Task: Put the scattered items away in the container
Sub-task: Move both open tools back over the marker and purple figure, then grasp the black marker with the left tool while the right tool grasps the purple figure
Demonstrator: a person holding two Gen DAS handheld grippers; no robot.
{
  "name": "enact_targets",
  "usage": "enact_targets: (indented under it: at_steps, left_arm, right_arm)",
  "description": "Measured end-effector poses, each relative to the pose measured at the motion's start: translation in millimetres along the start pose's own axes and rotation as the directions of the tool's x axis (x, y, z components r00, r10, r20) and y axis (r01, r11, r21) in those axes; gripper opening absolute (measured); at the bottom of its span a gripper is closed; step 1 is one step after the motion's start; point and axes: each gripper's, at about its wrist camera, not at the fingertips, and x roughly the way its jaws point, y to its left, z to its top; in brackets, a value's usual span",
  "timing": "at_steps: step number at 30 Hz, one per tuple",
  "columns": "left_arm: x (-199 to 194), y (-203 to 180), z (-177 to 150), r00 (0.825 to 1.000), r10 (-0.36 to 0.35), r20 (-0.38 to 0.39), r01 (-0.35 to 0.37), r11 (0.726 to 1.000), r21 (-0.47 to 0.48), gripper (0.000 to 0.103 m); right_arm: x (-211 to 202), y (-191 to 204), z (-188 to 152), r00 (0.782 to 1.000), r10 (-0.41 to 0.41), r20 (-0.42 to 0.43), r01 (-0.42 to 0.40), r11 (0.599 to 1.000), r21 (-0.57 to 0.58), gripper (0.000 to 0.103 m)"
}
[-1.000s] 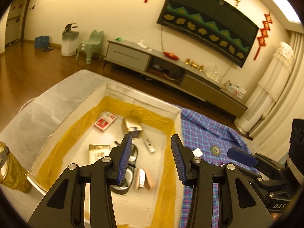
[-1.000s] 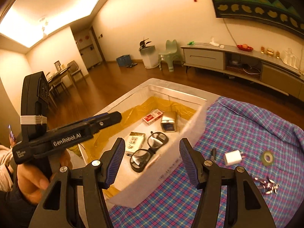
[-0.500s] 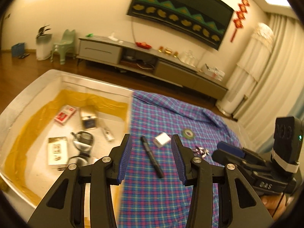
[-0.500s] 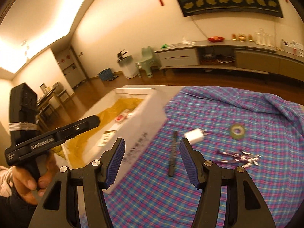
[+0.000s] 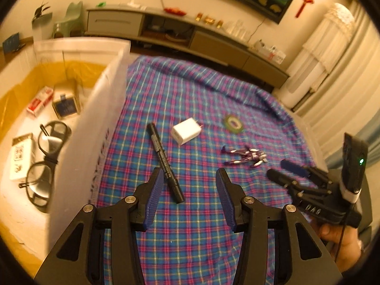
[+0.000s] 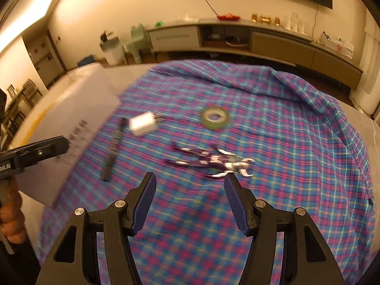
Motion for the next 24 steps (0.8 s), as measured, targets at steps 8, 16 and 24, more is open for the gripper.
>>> enact_targets:
  at_steps: [8, 16, 24]
  left_arm:
    - [48, 11, 5, 0.995, 0.095, -0.034, -0.096, 0.995, -0.025, 0.05]
    - [78, 16, 0, 0.992, 0.107, -0.059, -0.11, 0.992, -0.053, 0.051]
    - [79, 4, -3, 0.992, 0.122, -0.043, -0.119, 0.991, 0.06, 0.016]
  right_arm:
    - [40, -7, 16, 0.996, -0.062, -0.06, 0.048, 0.977, -0.207, 0.073]
    - [66, -11, 10, 0.995, -0.081, -0.06, 0.062, 0.961, -0.268, 0.061]
    - [51, -11, 7, 0.996, -0.01, -0.089, -0.01, 0.973, -0.23, 0.045]
